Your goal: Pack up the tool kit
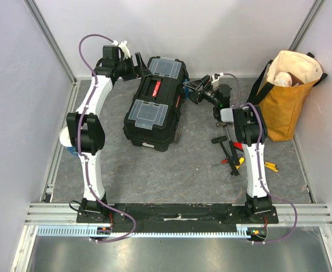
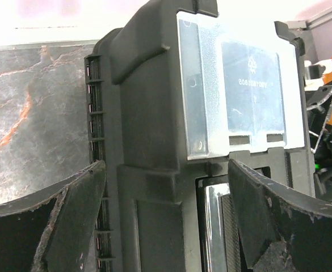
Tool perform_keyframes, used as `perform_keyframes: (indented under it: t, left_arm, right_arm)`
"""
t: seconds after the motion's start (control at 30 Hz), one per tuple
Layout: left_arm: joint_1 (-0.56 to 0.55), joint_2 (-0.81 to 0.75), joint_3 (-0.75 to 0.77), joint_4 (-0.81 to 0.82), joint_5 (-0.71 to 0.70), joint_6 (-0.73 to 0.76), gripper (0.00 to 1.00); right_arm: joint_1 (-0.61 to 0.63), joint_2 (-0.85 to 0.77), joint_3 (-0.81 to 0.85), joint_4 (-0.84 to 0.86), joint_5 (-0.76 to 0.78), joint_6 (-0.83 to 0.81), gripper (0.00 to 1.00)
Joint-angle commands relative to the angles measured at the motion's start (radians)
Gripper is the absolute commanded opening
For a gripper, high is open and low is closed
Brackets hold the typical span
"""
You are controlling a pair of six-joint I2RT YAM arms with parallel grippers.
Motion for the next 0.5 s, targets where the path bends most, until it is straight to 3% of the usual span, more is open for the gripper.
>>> perform_keyframes:
  t: [0.0, 0.2, 0.37, 0.47]
  left_arm:
    - [0.013, 0.024, 0.041, 0.106, 0.085, -0.032, 0.93]
    - [0.016, 0.05, 0.039, 0.182, 0.151, -0.092, 0.96]
    - [0.014, 0.08, 0.039, 0.209, 0.255, -0.112, 0.96]
    - [0.011, 0.095, 0.038, 0.174, 0.303, -0.092, 0.96]
  right_arm:
    - [0.001, 0.102, 0.087, 0.337, -0.079, 0.229, 0.98]
    - [0.009, 0.14, 0.14, 0.483, -0.131, 0.312, 0.98]
    - [0.016, 0.107, 0.138, 0.396, -0.151, 0.219, 0.98]
    - [0.023, 0.103, 0.155, 0.371, -0.169, 0.191, 0.92]
